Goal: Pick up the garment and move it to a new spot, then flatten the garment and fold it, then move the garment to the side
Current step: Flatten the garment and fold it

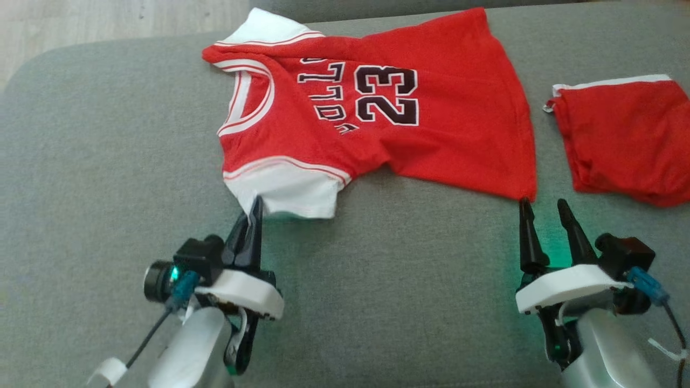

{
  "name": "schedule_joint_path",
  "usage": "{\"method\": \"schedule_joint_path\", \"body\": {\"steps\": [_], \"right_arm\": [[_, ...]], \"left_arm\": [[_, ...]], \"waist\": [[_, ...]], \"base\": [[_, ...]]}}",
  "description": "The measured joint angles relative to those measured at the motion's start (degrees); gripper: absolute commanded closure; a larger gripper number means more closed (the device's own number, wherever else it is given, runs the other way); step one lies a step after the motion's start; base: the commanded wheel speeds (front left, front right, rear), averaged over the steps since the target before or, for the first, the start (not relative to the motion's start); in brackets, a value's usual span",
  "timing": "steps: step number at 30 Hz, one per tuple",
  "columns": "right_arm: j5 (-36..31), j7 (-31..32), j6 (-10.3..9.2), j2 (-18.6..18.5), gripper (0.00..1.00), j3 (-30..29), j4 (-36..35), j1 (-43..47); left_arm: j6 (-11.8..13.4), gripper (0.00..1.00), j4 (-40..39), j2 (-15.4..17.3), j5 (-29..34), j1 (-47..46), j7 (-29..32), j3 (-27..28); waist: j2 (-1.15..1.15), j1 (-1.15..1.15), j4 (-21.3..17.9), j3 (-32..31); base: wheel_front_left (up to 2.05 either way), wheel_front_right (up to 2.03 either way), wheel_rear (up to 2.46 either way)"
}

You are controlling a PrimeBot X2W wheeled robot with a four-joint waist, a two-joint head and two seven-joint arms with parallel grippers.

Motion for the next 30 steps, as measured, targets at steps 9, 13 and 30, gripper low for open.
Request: {"method": "schedule_joint_path", "body": {"steps": [9, 13, 30], "right_arm": [[1.63, 4.69, 0.00, -0.03, 0.00, -4.27, 10.43, -7.31], [-0.60, 5.63, 0.00, -0.03, 0.00, -5.35, 16.13, -10.66], [-5.02, 2.07, 0.01, -0.63, 1.00, -4.79, 29.10, -17.36]], "left_arm": [[0.00, 1.00, -12.99, -0.58, 4.08, 0.99, -0.23, 5.30], [-1.22, 1.00, -14.05, -1.18, 5.55, 3.72, -0.31, 5.65], [-4.19, 1.00, -16.82, -2.90, 8.16, 4.81, -0.31, 12.41]], "waist": [[0.00, 0.00, 2.19, 0.40], [0.00, 0.00, 3.10, 0.52], [0.00, 0.00, 3.50, -1.05]], "base": [[0.00, 0.00, 0.00], [0.00, 0.00, 0.00], [0.00, 0.00, 0.00]]}}
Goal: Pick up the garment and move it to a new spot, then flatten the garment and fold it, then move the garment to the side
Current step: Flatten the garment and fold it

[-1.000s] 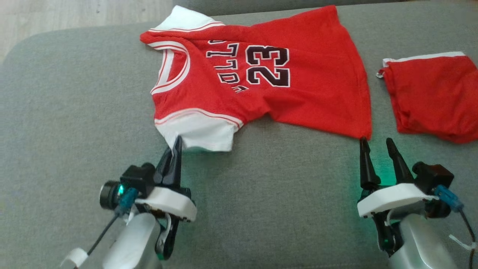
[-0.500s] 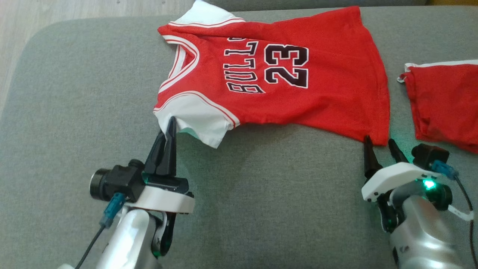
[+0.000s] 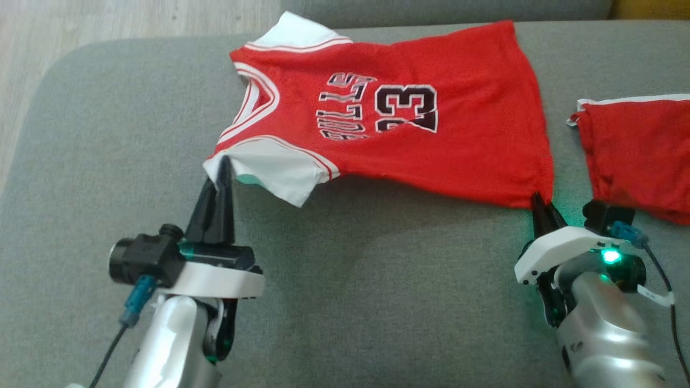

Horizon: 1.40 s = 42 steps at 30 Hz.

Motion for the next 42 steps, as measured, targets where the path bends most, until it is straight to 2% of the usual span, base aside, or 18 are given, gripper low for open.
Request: {"method": "schedule_joint_path", "body": {"steps": [6, 13, 17, 22, 24, 25, 26, 32, 37, 39, 42], "right_arm": [[-0.27, -1.54, -0.01, 0.08, 1.00, 0.62, -6.49, 0.02], [-4.22, -1.93, -0.01, 0.05, 1.00, 1.37, -20.27, -0.16], [-3.85, 0.25, -0.01, -1.87, 1.00, 3.53, -29.28, -0.16], [-0.54, 5.05, -0.01, -6.59, 1.00, 6.15, -43.20, 0.26], [0.78, 7.50, 0.00, -8.12, 1.00, 5.97, -49.43, 1.54], [1.69, 10.00, -0.01, -8.62, 1.00, 5.10, -55.45, 3.82], [1.69, 10.00, -0.01, -8.62, 1.00, 5.10, -55.45, 3.82], [2.45, 18.04, 0.00, -8.25, 1.00, 2.03, -69.30, 10.78], [1.45, 22.79, -0.01, -8.20, 1.00, 0.91, -72.46, 11.00], [2.34, 24.28, -0.01, -8.10, 1.00, 1.45, -70.99, 8.64], [2.64, 25.76, 0.00, -9.98, 1.00, 3.89, -65.79, -0.27]], "left_arm": [[-1.56, 1.00, -0.05, 0.00, -0.14, -0.30, 0.00, 3.89], [-2.99, 1.00, -1.19, 0.16, -2.21, -7.09, 0.00, 7.70], [-3.50, 1.00, -4.11, 0.11, -4.77, -10.65, -0.16, 9.43], [-3.52, 1.00, -11.28, 0.13, -8.09, -10.91, 0.48, 10.88], [-3.52, 1.00, -16.01, 0.26, -8.80, -10.79, 2.08, 11.11], [-3.46, 1.00, -20.71, 0.49, -9.79, -10.61, 4.24, 11.35], [-3.46, 1.00, -20.71, 0.49, -9.79, -10.61, 4.24, 11.35], [-1.90, 1.00, -32.20, 2.67, -12.91, -7.76, 12.88, 13.24], [-1.45, 1.00, -32.16, 5.43, -13.63, -8.92, 18.72, 13.27], [-1.53, 1.00, -29.43, 6.27, -13.67, -12.53, 20.40, 12.98], [-2.07, 1.00, -22.92, 7.86, -14.15, -22.37, 22.04, 12.90]], "waist": [[0.00, 0.00, -1.02, -2.30], [0.00, 0.00, -2.20, -5.42], [0.00, 0.00, -2.57, -7.40], [0.00, -0.01, -2.92, -9.63], [0.00, -0.01, -3.00, -10.12], [0.00, -0.01, -3.10, -10.25], [0.00, -0.01, -3.10, -10.25], [0.00, -0.01, -3.17, -9.20], [0.00, -0.01, -2.98, -6.24], [0.00, 0.00, -2.94, -4.43], [0.00, 0.00, -2.94, -0.84]], "base": [[0.00, 0.00, 0.00], [0.00, 0.00, 0.00], [0.00, 0.00, 0.00], [0.00, 0.00, 0.00], [0.00, 0.00, 0.00], [0.00, 0.00, 0.00], [0.00, 0.00, 0.00], [0.00, 0.00, 0.00], [0.00, 0.00, 0.00], [0.00, 0.00, 0.00], [0.00, 0.00, 0.00]]}}
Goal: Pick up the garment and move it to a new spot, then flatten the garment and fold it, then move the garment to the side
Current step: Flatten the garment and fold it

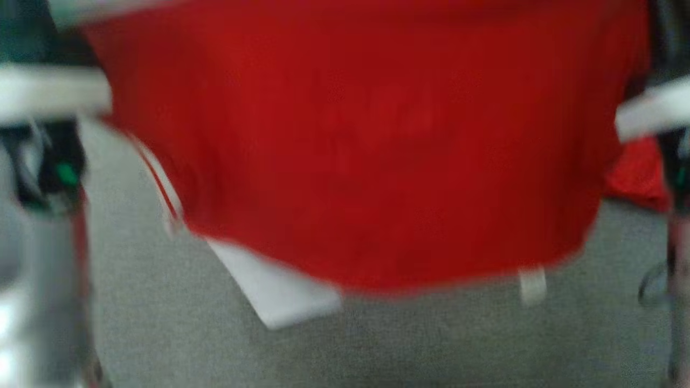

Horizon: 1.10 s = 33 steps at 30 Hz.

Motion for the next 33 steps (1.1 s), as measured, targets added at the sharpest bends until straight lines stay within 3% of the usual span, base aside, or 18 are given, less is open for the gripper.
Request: {"method": "schedule_joint_path", "body": {"steps": [3, 7, 10, 16, 23, 29, 33], "right_arm": [[-0.80, 0.55, 0.00, -2.99, 1.00, 4.76, 8.67, -13.78], [-2.24, -2.05, 0.00, -3.05, 1.00, 8.17, 24.09, -32.86], [-5.72, -6.73, 0.00, -1.69, 1.00, 7.67, 35.32, -44.66], [-12.40, -18.04, 0.00, 1.43, 1.00, 3.93, 51.53, -55.13], [-13.65, -24.17, 0.00, 3.24, 1.00, 4.67, 64.60, -52.19], [-10.47, -25.17, 0.00, 1.69, 1.00, 8.58, 73.35, -38.89], [-7.12, -24.06, 0.00, 1.65, 1.00, 13.86, 76.53, -31.54]], "left_arm": [[-0.49, 1.00, 9.39, 2.08, 0.43, -13.22, -0.03, 0.03], [-1.14, 1.00, 24.51, 4.46, 3.48, -30.36, -3.93, -0.20], [-1.23, 1.00, 35.80, 4.49, 5.37, -41.70, -7.91, -0.93], [-0.93, 1.00, 50.08, 4.13, 9.56, -53.25, -17.11, -3.70], [-2.52, 1.00, 58.60, 2.88, 9.79, -49.19, -21.67, -8.50], [-2.97, 1.00, 57.53, 2.42, 9.15, -30.78, -22.14, -17.70], [-2.97, 1.00, 53.16, 4.67, 6.24, -16.97, -22.14, -24.14]], "waist": [[0.00, 0.02, -0.05, 4.36], [0.00, 0.03, -0.06, 10.41], [0.00, 0.04, 0.25, 14.42], [-0.01, 0.02, 2.25, 18.70], [0.00, -0.01, 4.08, 17.74], [0.00, -0.01, 5.23, 14.19], [0.00, -0.02, 5.66, 11.18]], "base": [[0.00, 0.00, 0.00], [0.00, 0.00, 0.00], [0.00, 0.00, 0.00], [0.00, 0.00, 0.00], [0.00, 0.00, 0.00], [0.00, 0.00, 0.00], [0.00, 0.00, 0.00]]}}
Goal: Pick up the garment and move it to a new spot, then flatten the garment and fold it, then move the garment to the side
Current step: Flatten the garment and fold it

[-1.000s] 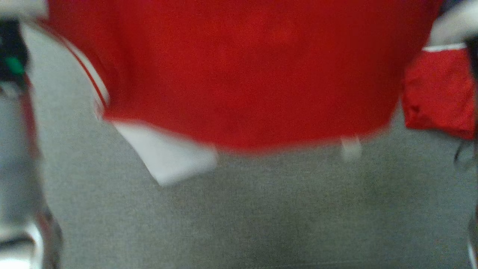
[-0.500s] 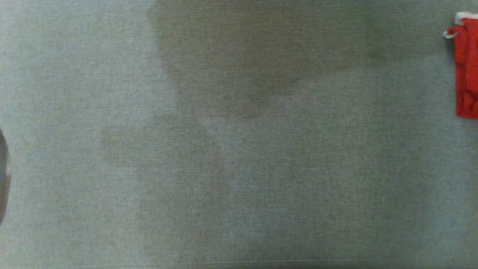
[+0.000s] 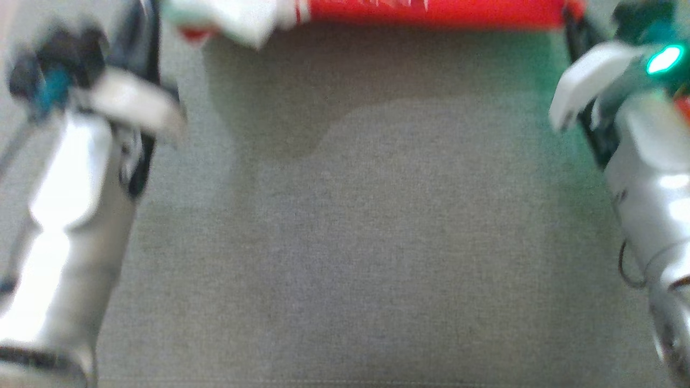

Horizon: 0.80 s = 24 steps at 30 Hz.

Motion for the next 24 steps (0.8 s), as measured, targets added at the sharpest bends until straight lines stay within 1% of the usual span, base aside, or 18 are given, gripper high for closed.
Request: {"method": "schedule_joint_path", "body": {"steps": [3, 6, 11, 12, 18, 24], "right_arm": [[3.25, 1.88, 0.00, -0.04, 1.00, 4.57, 0.34, 4.08], [7.33, 4.35, 0.00, -0.60, 1.00, 9.00, -0.62, 7.89], [16.42, 9.82, 0.00, -4.24, 1.00, 16.26, -6.80, 15.24], [16.42, 9.82, 0.00, -4.24, 1.00, 16.26, -6.80, 15.24], [28.49, 17.85, 0.00, -10.42, 1.00, 24.24, -17.97, 23.95], [38.54, 25.26, 0.00, -16.86, 1.00, 29.51, -28.95, 32.19]], "left_arm": [[0.00, 1.00, -2.34, 3.19, -3.02, 9.23, 0.01, -4.22], [0.00, 1.00, -4.91, 5.55, -5.90, 16.49, 0.43, -7.87], [0.00, 1.00, -11.29, 8.62, -9.25, 23.58, 3.12, -12.22], [0.00, 1.00, -11.29, 8.62, -9.25, 23.58, 3.12, -12.22], [0.00, 1.00, -18.24, 12.81, -10.95, 30.84, 7.26, -14.11], [0.05, 1.00, -26.38, 16.57, -13.51, 39.64, 14.36, -16.66]], "waist": [[0.00, 0.00, 0.05, -2.49], [0.00, -0.01, 0.01, -5.01], [0.00, -0.01, 0.11, -9.13], [0.00, -0.01, 0.11, -9.13], [0.00, 0.00, 0.04, -13.93], [0.00, 0.00, -0.59, -18.36]], "base": [[0.00, 0.00, 0.00], [0.00, 0.00, 0.00], [0.00, 0.00, 0.00], [0.00, 0.00, 0.00], [0.00, 0.00, 0.00], [0.00, 0.00, 0.00]]}}
